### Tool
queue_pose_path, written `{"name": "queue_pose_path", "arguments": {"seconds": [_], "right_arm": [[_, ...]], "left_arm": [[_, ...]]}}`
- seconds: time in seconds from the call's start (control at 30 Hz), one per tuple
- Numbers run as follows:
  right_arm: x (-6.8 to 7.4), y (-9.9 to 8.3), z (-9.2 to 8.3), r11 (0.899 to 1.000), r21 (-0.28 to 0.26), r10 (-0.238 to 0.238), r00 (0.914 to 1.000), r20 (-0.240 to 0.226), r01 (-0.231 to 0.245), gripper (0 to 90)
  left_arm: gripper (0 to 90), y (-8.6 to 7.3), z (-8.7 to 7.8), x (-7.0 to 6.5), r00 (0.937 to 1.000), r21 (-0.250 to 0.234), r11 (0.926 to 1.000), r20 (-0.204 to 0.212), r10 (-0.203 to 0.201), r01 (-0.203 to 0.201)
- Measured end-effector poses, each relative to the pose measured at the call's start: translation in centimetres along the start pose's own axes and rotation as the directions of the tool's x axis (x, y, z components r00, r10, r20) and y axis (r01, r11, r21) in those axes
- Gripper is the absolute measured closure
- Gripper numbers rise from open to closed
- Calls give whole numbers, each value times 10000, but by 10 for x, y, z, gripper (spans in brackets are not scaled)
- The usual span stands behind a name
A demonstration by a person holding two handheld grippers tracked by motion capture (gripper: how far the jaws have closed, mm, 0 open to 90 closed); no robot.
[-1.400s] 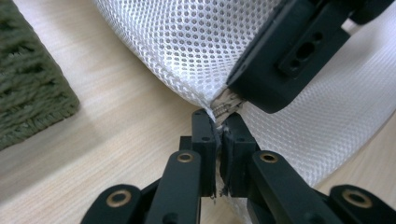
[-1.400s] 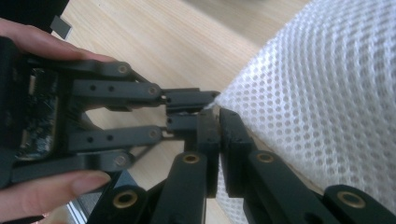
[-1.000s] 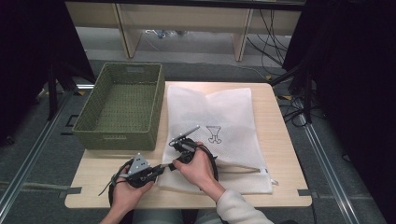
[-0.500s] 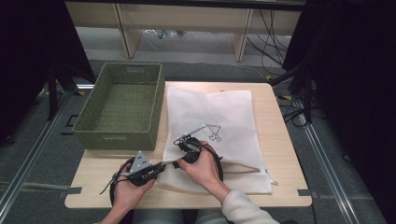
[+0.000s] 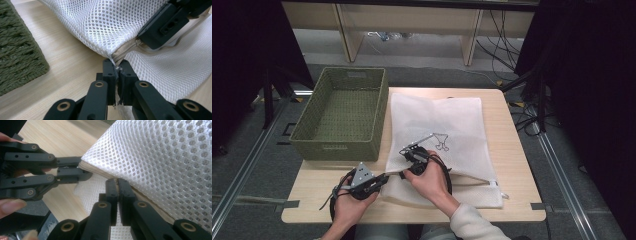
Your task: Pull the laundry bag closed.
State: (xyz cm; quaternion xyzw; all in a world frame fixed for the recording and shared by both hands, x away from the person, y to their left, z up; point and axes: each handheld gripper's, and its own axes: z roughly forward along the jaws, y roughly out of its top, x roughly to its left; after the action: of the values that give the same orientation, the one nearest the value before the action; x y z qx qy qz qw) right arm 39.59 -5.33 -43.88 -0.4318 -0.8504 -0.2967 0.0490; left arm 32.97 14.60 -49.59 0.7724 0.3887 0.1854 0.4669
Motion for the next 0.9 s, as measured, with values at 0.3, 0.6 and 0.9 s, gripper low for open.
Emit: {"name": "queue_pose_path", "arguments": {"seconds": [0.3, 0.6, 0.9], "right_arm": [[-2, -3, -1, 9999, 93, 54, 9997, 245, -56, 883], [-1, -3, -4, 10000, 79, 13, 9995, 314, -16, 884], [-1, -3, -4, 9999, 138, -56, 9989, 459, 50, 884]], "left_arm": [[843, 0, 1, 0, 9995, -101, 9999, -301, 42, -45], [842, 0, 0, 2, 9989, -185, 9996, -437, 197, -205], [842, -2, 1, 1, 9985, -290, 9995, -541, 69, -85]]}}
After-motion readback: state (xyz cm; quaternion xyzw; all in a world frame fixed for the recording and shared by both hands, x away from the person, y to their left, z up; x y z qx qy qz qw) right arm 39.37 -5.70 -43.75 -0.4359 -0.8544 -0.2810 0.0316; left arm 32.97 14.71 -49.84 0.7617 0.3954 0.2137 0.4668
